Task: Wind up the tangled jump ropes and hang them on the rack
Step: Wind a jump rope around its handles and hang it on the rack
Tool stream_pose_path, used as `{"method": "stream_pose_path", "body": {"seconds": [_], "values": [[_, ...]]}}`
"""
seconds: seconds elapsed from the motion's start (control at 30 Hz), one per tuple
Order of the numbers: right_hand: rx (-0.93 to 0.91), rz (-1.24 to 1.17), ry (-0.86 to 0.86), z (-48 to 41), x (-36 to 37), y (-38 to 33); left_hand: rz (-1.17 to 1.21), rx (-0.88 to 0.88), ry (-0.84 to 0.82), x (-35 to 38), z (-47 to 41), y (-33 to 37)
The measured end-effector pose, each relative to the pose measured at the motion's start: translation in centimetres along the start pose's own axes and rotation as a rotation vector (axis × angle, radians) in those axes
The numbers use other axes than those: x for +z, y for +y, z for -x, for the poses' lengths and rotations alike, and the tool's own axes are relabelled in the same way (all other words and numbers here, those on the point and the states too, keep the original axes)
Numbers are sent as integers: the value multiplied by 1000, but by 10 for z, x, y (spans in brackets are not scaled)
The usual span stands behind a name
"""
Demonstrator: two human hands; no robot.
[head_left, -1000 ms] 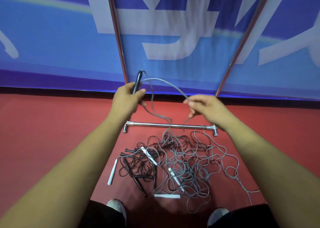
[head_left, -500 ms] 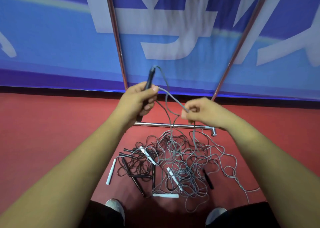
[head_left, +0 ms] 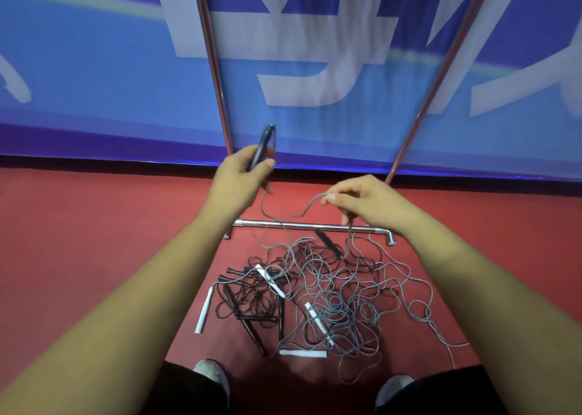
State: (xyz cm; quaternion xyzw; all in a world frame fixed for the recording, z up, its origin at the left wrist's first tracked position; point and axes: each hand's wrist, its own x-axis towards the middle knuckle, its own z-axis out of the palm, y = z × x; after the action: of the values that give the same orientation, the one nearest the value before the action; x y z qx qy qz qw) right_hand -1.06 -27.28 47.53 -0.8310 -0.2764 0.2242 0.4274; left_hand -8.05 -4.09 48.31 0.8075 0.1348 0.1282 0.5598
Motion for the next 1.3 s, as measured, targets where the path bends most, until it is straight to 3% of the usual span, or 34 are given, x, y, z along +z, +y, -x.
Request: {"method": "stream_pose_path", "body": {"seconds": [0.07,0.13,0.2,0.3,0.47,0.57,0.63,0.7,0.77,0.83,0.93,1.0,1.13,1.23,1.3], "values": [[-81,25,23,0,4,-19,124,-18,-234,11,6,3],[-113,-11,51,0,6,-26,94,-39,-437,18,11,3],[-110,-55,79,0,5,-28,48,-31,-531,20,14,5],[-34,-72,29,3,-4,-18,194,-80,-423,22,15,11],[275,277,-297,11,-6,32,578,-127,-203,7,3,15],[358,92,-271,12,-5,40,299,-106,-108,4,0,6],[323,-11,-176,10,-6,28,18,-114,1,5,-1,-6],[244,-93,-70,7,-7,13,-83,-145,45,5,-2,-10],[195,-220,1,6,-5,0,115,-233,-80,7,1,-8],[174,-377,65,4,1,-12,306,-312,-308,14,11,-1],[153,-598,135,0,6,-24,381,-397,-617,25,27,3],[135,-615,149,-1,7,-25,421,-430,-752,27,32,4],[148,-485,225,-1,4,-18,422,-368,-777,27,34,5],[75,-222,347,-3,-3,-12,523,-329,-795,27,33,3],[-11,-252,278,-3,-7,-13,597,-323,-816,27,32,3]]}}
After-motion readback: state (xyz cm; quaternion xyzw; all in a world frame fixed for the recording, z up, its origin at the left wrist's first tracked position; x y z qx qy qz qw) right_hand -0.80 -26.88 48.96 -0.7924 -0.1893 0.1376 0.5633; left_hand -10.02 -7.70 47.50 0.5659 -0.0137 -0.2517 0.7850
